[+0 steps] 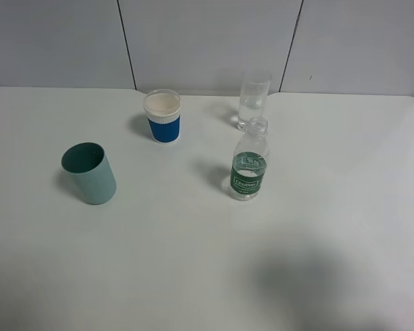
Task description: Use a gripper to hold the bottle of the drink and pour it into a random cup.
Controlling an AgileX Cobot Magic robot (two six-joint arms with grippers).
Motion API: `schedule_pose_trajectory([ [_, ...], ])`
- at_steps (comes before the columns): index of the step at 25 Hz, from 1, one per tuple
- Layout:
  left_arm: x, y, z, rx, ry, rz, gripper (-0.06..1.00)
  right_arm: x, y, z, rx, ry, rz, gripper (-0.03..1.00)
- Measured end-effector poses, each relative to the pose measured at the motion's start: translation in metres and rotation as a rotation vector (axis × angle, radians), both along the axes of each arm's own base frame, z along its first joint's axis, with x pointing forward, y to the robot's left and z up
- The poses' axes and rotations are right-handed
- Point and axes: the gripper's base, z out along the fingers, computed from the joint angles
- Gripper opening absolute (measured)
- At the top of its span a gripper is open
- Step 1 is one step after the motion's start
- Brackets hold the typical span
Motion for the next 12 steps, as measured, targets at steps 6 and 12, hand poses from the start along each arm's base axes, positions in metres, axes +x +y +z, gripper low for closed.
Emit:
schedule_pose_trajectory([
  [6, 0.0000, 0.0000, 0.0000, 0.000, 0.000, 0.000, 0.99, 0.0000, 0.0000, 0.0000, 0.000, 0.000, 0.000, 0.82],
  [12, 0.0000, 0.0000, 0.0000, 0.000, 0.000, 0.000, 0.99, 0.0000, 0.0000, 0.0000, 0.000, 0.000, 0.000, 0.82],
])
